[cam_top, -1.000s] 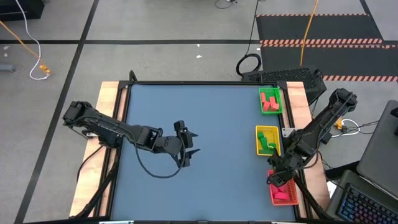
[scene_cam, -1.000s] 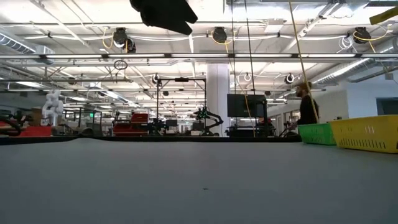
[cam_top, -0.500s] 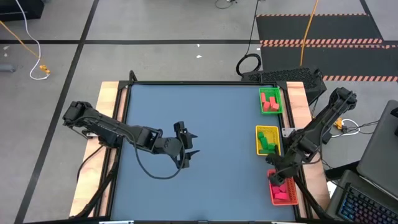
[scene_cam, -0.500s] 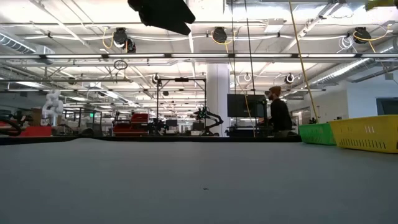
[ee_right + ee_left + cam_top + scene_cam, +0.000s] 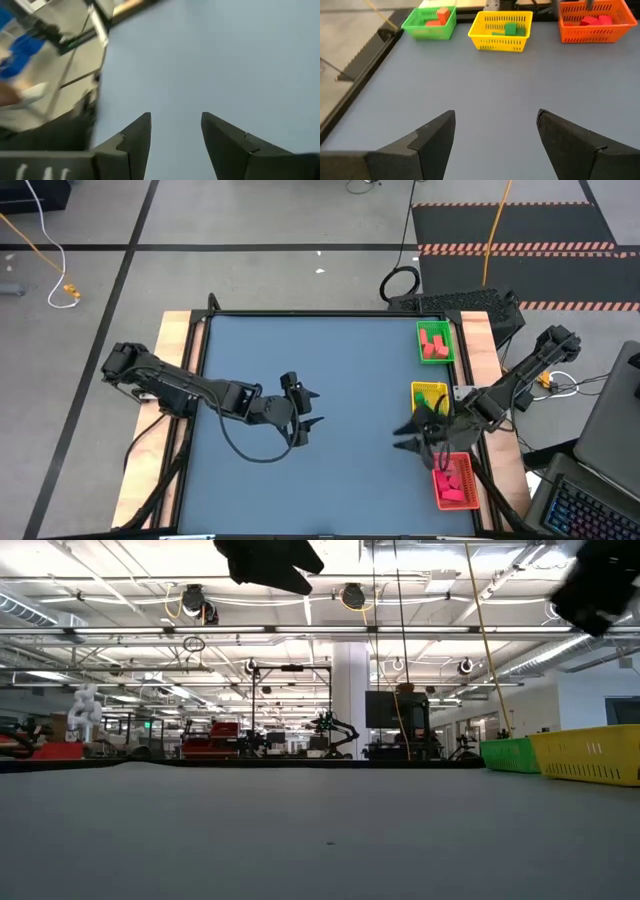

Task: Sort & place blocks by color
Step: Return to Home Position

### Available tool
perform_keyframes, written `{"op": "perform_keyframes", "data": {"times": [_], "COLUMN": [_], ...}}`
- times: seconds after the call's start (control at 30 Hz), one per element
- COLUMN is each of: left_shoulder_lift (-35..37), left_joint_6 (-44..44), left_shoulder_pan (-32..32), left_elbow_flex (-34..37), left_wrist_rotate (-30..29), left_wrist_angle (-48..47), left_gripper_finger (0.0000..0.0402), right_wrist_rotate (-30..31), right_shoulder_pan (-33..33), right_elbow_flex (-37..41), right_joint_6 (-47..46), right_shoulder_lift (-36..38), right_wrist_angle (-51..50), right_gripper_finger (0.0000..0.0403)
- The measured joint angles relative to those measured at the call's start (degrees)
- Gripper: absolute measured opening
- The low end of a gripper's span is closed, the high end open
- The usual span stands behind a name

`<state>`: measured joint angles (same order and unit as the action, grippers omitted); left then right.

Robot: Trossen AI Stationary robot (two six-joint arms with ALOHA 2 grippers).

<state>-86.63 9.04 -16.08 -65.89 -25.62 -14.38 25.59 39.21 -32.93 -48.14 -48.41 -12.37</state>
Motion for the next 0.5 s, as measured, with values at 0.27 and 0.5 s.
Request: {"op": "perform_keyframes", "data": {"times": [0.27, 0.5], "left_shoulder_lift": [-0.02, 0.69], "left_joint_6": [-7.50, -9.92], "left_shoulder_pan": [0.07, 2.20], "left_elbow_flex": [0.00, 0.09], "left_wrist_rotate": [3.49, 4.09], "left_wrist_angle": [12.65, 11.03], "left_gripper_finger": [0.0278, 0.0278], "right_wrist_rotate": [1.83, -4.97], "right_shoulder_pan": [-9.87, -15.66], "right_elbow_flex": [0.00, 0.00], "right_joint_6": [33.24, 41.45], "right_shoulder_lift": [-7.24, -5.76], "right_wrist_angle": [21.42, 27.81], "right_gripper_finger": [0.0169, 0.0167]}}
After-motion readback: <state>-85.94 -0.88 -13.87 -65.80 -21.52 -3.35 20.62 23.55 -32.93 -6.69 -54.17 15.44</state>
